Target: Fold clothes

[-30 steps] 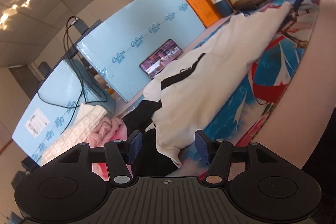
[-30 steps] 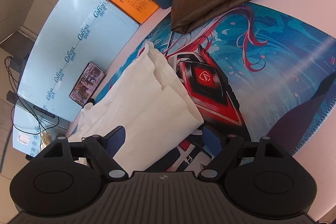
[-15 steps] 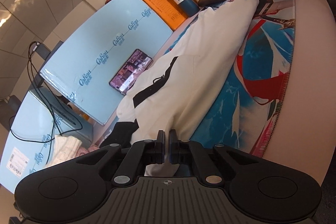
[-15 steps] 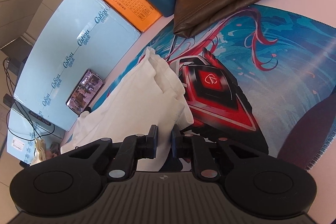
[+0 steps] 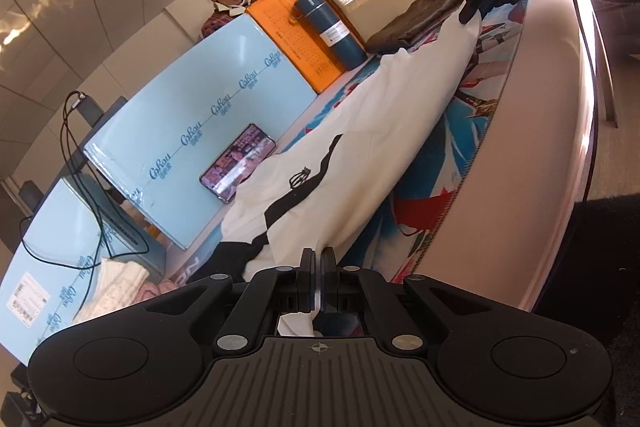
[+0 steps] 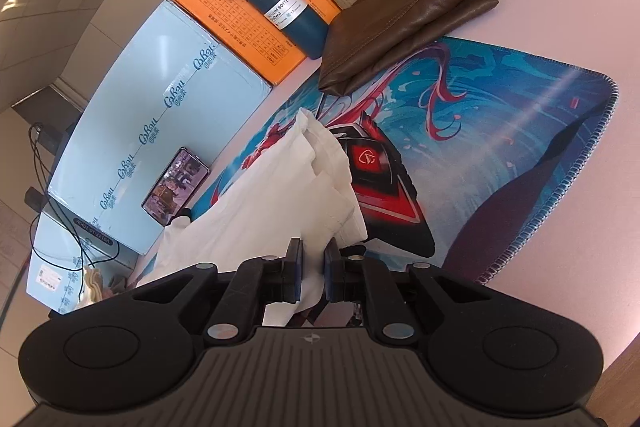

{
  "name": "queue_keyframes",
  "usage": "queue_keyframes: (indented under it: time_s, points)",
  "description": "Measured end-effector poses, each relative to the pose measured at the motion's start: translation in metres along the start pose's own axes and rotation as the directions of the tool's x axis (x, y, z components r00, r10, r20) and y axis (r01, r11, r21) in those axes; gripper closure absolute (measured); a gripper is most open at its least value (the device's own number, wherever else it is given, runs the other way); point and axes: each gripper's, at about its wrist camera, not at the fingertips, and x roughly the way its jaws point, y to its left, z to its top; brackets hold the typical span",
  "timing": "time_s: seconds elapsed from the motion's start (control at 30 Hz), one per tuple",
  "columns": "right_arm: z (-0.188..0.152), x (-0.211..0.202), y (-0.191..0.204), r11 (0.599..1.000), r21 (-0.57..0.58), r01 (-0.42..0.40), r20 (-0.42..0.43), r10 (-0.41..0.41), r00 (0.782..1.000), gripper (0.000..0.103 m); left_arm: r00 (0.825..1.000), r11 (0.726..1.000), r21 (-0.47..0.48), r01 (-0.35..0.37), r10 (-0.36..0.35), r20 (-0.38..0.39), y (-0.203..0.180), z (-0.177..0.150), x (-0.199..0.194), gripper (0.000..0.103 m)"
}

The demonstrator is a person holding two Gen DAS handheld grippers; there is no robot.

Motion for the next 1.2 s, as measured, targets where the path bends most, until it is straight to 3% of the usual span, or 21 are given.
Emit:
queue_keyframes:
  time_s: [0.13,0.17,0.2,0.23,0.27,0.3,0.37,0.43,0.5,0.6,0.83,0.97,1.13,1.2]
  points:
    - [0.000,0.005,-0.017,0.999,0.051,0.016,-0.028,-0.014,0.999,0.087,0.999,0.993,-0.113,0.026,-0.028,-0.023,0.012,-0.011,0.003,0.085]
    - [0.001,0.003,-0.021,0.998,0.070,0.007,-0.014,-0.006,1.000,0.081,0.999,0.986,-0.164,0.039,-0.044,-0.026,0.018,-0.014,0.001,0.077]
    - [0.002,-0.001,-0.023,0.997,0.070,0.009,0.007,-0.009,1.000,0.076,0.999,0.971,-0.234,0.040,-0.046,-0.020,0.027,-0.020,-0.003,0.061]
    - [0.005,-0.005,-0.024,0.998,0.058,0.028,0.040,-0.031,0.999,0.064,0.999,0.956,-0.290,0.040,-0.047,-0.018,0.034,-0.025,-0.007,0.050]
    - [0.008,-0.011,-0.022,0.997,0.030,0.073,0.089,-0.076,0.993,0.052,0.999,0.935,-0.352,0.038,-0.045,-0.012,0.044,-0.029,-0.011,0.032]
    - [0.010,-0.015,-0.019,0.993,0.002,0.117,0.136,-0.116,0.984,0.049,0.999,0.912,-0.409,0.036,-0.037,0.005,0.055,-0.032,-0.016,0.028]
    - [0.017,-0.018,-0.010,0.980,-0.077,0.186,0.220,-0.165,0.962,0.047,0.998,0.857,-0.515,0.035,-0.006,0.058,0.078,-0.036,-0.021,0.028]
    - [0.025,-0.015,-0.002,0.977,-0.124,0.172,0.244,-0.138,0.960,0.042,0.994,0.812,-0.583,0.020,0.049,0.102,0.100,-0.034,-0.019,0.027]
    - [0.034,-0.005,0.009,0.985,-0.145,0.092,0.213,-0.059,0.975,0.037,0.987,0.771,-0.637,-0.013,0.110,0.114,0.125,-0.023,-0.006,0.026]
    - [0.048,0.020,0.030,0.988,-0.157,-0.014,0.135,0.036,0.990,0.032,0.983,0.752,-0.657,-0.049,0.154,0.103,0.158,0.005,0.025,0.025]
    - [0.069,0.091,0.083,0.976,-0.116,-0.186,-0.025,0.184,0.983,0.025,0.998,0.739,-0.673,-0.034,0.058,0.014,0.220,0.067,0.138,0.023]
    - [0.070,0.136,0.097,0.967,-0.115,-0.227,-0.088,0.218,0.972,0.024,0.995,0.709,-0.702,0.073,-0.100,0.002,0.227,0.078,0.212,0.023]
    - [0.066,0.179,0.088,0.965,-0.139,-0.222,-0.179,0.196,0.964,0.024,0.985,0.787,-0.616,0.030,-0.127,-0.114,0.211,0.079,0.285,0.025]
    - [0.065,0.183,0.077,0.969,-0.109,-0.220,-0.193,0.196,0.961,0.025,0.977,0.778,-0.626,0.060,-0.175,-0.124,0.209,0.073,0.312,0.025]
